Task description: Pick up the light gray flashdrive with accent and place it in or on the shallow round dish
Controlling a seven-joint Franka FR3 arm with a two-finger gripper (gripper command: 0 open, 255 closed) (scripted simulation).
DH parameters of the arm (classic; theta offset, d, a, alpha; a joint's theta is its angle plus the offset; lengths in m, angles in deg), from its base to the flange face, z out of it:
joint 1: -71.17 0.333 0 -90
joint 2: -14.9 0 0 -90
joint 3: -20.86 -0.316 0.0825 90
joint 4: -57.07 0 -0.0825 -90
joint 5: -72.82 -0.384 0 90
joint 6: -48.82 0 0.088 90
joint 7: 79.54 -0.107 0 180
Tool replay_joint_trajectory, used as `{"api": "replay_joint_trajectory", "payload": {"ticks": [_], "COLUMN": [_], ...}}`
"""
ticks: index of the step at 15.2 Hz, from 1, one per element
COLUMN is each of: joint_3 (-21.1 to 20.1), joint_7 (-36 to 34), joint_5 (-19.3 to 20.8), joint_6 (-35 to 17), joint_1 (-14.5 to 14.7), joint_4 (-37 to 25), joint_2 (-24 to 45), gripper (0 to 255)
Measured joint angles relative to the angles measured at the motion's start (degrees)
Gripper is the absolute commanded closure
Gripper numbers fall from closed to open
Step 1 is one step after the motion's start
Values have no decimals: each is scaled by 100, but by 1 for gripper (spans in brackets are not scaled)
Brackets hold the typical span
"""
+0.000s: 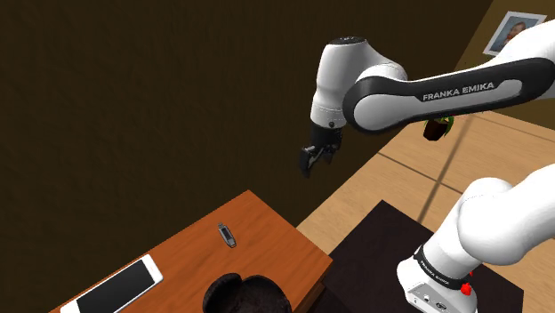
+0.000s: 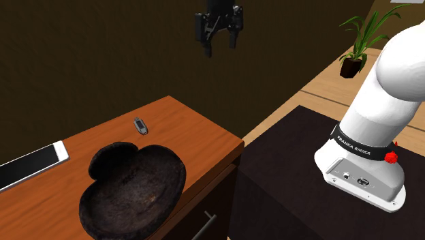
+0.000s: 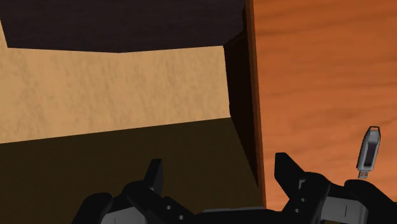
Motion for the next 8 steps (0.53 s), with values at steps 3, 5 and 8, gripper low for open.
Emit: {"api": "replay_joint_trajectory", "payload": {"ticks": [3,5,8], "joint_3": [-301,-470,-766], "joint_7": [-438,-715,-1257], "joint_5": [3,77,261], "joint_6": [-342,-490,-784], "joint_1": [46,48,98], "joint_4": [-163,-394,-734], "joint_2": [512,908,1574], "gripper": [0,0,0]}}
